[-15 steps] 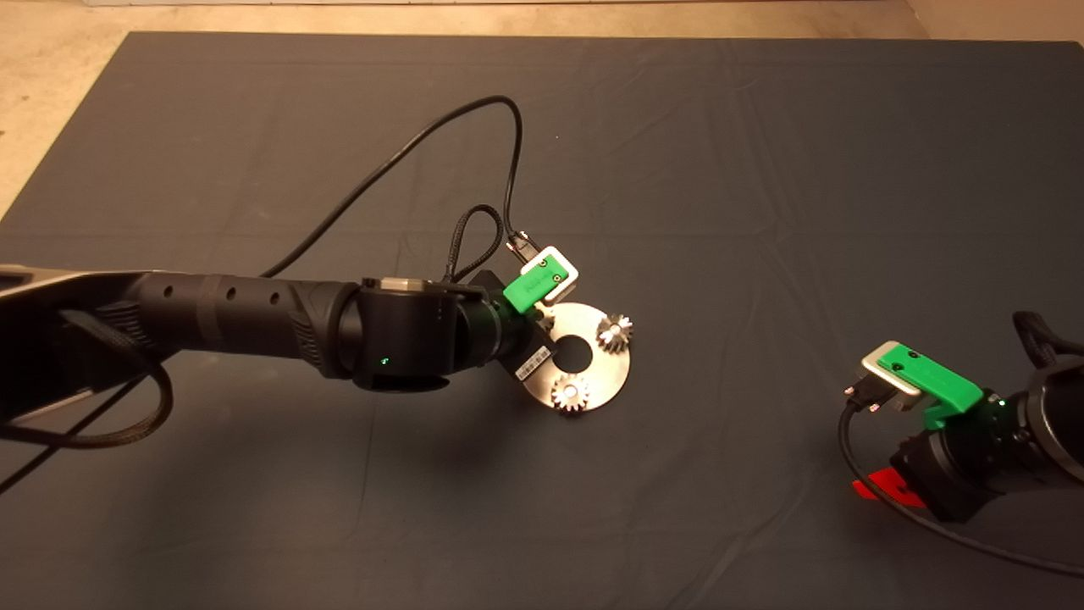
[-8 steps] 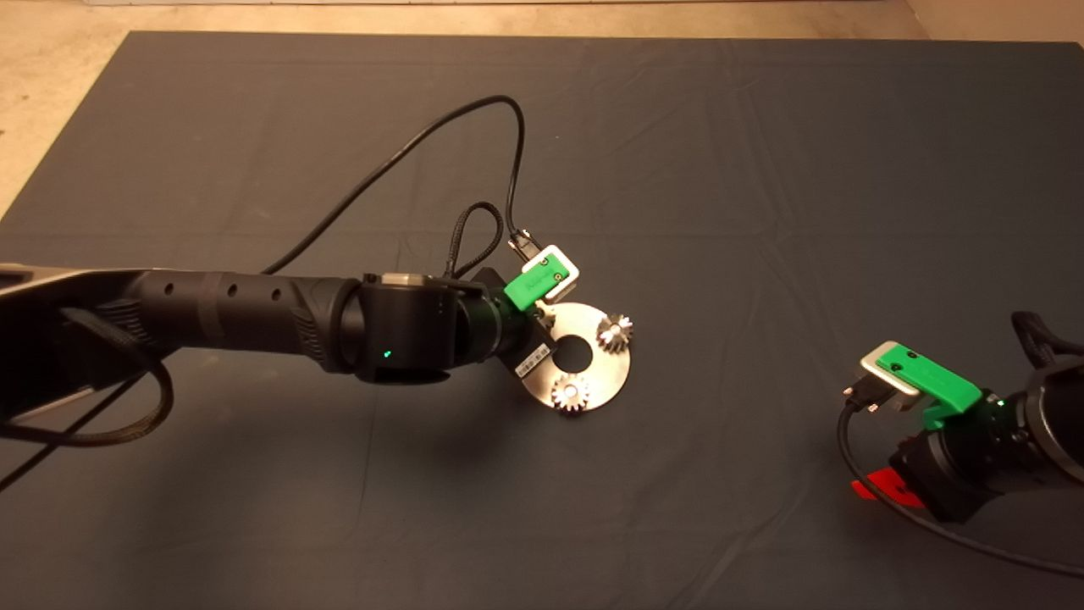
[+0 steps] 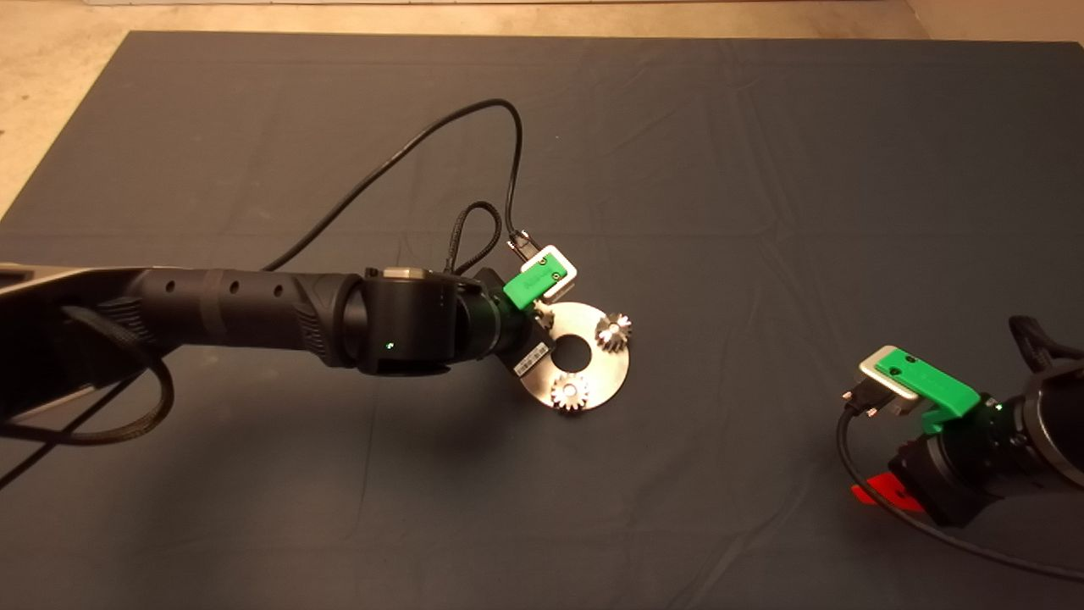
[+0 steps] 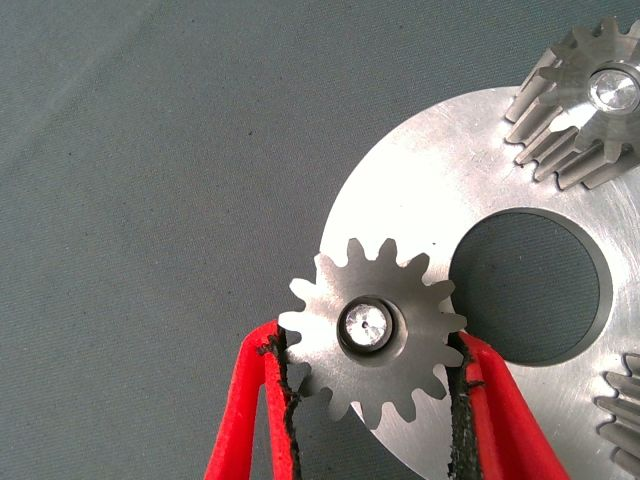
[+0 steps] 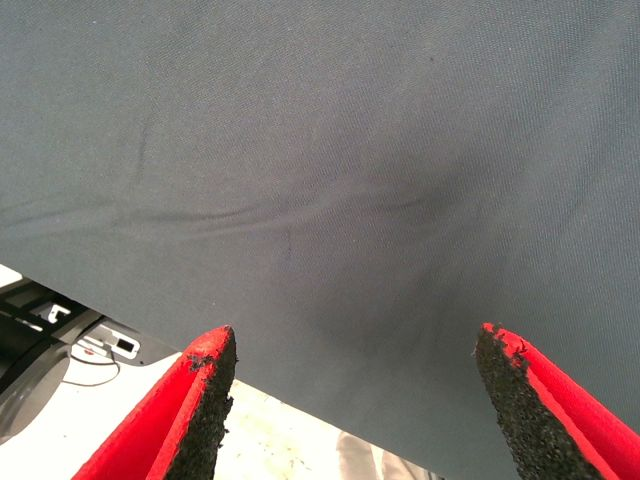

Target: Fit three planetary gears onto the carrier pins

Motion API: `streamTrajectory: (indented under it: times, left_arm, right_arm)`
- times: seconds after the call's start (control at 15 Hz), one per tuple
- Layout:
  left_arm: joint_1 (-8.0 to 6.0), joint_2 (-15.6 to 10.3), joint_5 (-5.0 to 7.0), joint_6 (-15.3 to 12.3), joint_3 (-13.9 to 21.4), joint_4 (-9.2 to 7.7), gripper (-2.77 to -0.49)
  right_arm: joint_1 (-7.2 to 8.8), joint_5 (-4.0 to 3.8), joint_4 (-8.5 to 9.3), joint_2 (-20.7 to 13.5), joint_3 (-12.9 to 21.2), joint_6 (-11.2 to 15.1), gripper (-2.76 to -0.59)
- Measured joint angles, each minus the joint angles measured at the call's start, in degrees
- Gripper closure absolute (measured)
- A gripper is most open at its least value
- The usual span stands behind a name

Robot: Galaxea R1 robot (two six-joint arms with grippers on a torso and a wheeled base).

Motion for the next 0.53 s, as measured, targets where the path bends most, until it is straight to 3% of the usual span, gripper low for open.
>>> streamTrajectory:
  times: [0.27,0.53]
  left_arm:
    - [0.00,0.00,-0.05,0.01,0.00,-0.05,-0.60]
    - [0.00,-0.02,-0.05,0.02,0.00,-0.09,-0.81]
  right_arm:
    - [0.00,0.00,0.01,0.00,0.00,0.00,-1.76]
    - [0.00,0.00,0.01,0.00,0.00,0.00,-1.76]
